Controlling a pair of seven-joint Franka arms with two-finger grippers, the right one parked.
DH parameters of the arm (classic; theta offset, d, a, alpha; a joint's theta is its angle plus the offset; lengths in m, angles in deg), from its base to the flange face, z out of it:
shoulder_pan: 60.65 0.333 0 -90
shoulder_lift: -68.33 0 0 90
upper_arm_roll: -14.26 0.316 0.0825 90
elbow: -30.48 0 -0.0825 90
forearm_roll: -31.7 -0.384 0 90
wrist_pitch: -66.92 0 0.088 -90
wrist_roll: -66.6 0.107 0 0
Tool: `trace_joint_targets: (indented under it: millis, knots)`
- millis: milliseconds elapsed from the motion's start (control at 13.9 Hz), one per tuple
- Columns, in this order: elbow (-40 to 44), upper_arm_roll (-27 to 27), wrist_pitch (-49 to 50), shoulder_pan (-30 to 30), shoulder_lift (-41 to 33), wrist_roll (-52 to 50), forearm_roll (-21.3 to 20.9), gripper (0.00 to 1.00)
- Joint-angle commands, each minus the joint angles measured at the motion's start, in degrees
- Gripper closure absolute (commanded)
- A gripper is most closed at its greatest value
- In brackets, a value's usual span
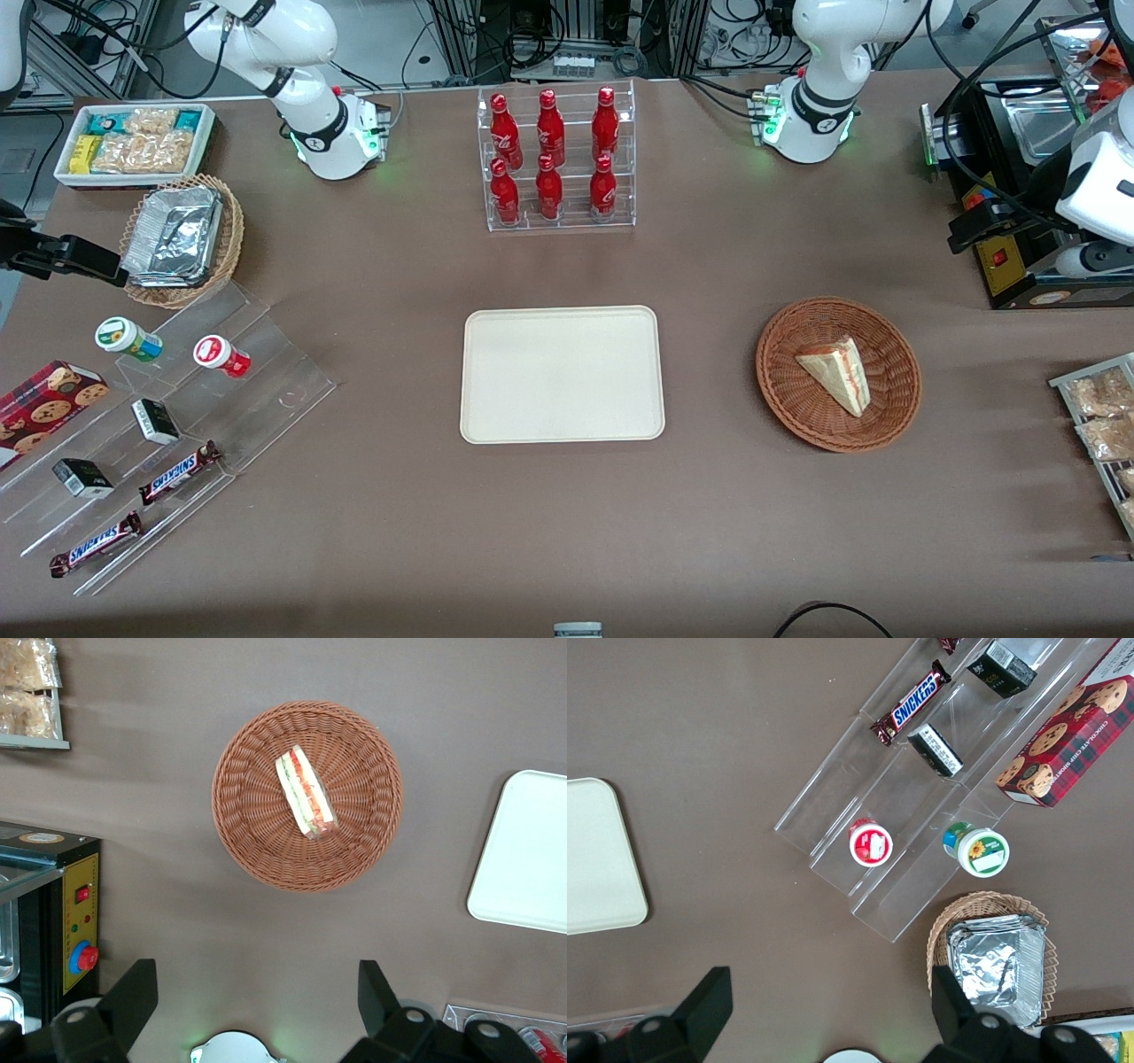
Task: Place sandwich from basket to tray
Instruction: 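Move the left gripper over the wrapped sandwich in the wicker basket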
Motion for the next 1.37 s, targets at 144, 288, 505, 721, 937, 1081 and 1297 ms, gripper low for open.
trace_joint_targets:
  millis: [144, 288, 505, 721, 937, 1081, 1297]
  knots:
    - [-0.30, -0.05, 0.78, -0.40, 0.67, -0.87, 0.31, 0.00]
    - [-6.07, 0.30, -4.72, -0.31, -0.29, -1.31, 0.13, 0.00]
    - [-15.74, 0.30, -15.19, -0.23, -1.70, -3.67, 0.13, 0.00]
    - [-23.22, 0.12, -27.22, -0.40, -0.57, -13.76, 0.13, 0.00]
    - [-26.14, -0.05, -34.19, -0.49, 2.07, -21.16, 0.13, 0.00]
    - [-26.15, -0.05, -35.25, -0.49, 4.88, -23.37, 0.13, 0.00]
    - [-26.23, -1.19, -39.55, -0.75, 9.01, -28.72, 0.04, 0.00]
